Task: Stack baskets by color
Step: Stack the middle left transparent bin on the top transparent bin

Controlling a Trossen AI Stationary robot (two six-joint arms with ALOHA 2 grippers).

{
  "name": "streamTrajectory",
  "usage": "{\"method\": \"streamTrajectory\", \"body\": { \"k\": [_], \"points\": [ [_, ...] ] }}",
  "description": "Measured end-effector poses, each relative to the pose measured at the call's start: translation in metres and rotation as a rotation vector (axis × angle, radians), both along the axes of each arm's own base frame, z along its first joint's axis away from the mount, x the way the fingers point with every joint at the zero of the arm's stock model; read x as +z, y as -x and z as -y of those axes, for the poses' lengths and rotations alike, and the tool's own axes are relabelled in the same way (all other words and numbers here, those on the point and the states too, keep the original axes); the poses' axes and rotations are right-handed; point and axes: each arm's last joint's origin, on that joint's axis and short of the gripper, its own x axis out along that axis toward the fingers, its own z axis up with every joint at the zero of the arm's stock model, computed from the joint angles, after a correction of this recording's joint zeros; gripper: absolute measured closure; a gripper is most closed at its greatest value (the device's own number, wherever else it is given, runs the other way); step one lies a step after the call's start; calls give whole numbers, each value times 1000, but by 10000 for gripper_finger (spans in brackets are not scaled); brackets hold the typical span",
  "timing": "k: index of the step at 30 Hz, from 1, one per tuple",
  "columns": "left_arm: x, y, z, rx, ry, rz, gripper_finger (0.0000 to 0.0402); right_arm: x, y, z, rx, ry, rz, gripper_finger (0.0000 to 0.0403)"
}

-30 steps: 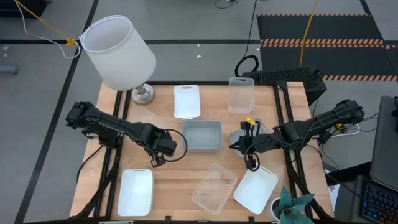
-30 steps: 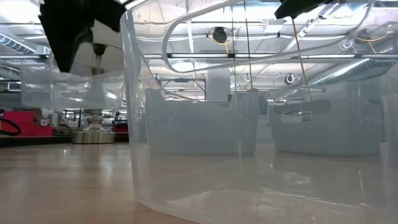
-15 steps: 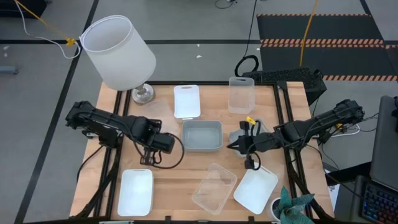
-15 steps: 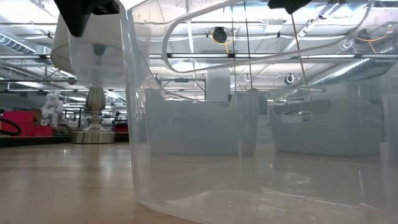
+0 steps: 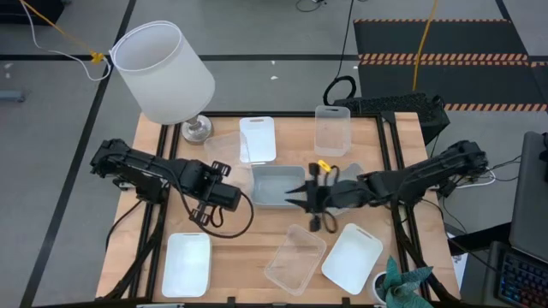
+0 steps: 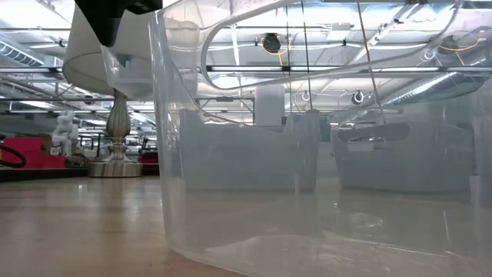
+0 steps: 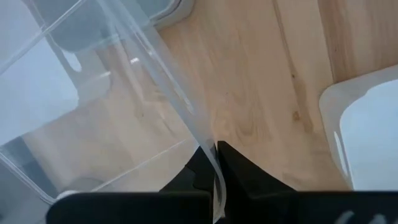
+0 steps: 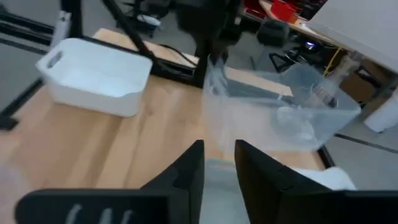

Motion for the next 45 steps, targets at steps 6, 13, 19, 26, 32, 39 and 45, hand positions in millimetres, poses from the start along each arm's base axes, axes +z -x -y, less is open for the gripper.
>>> {"method": "streamTrajectory", "body": {
  "k": [6,13,19,26,32,39,45],
  "points": [
    [0,-4,0,-13,-16,43,393,-2,-48,1,6,124,-47,287],
    [1,-6,1,-24,-45,76,393,-9,-75,13,-14,189,-70,260],
    [2,-13,2,-74,-54,136,397,-11,-86,20,32,242,-56,248],
    [3,-16,3,-84,-62,172,389,-13,-86,24,31,285,-86,265],
    [3,-16,2,-80,-84,177,397,-20,-82,25,31,316,-172,300],
    [3,-18,7,-88,-111,214,386,-25,-80,26,41,331,-227,342],
    [4,-18,13,-100,-102,237,388,-27,-78,26,50,343,-262,348]
  ]
}}
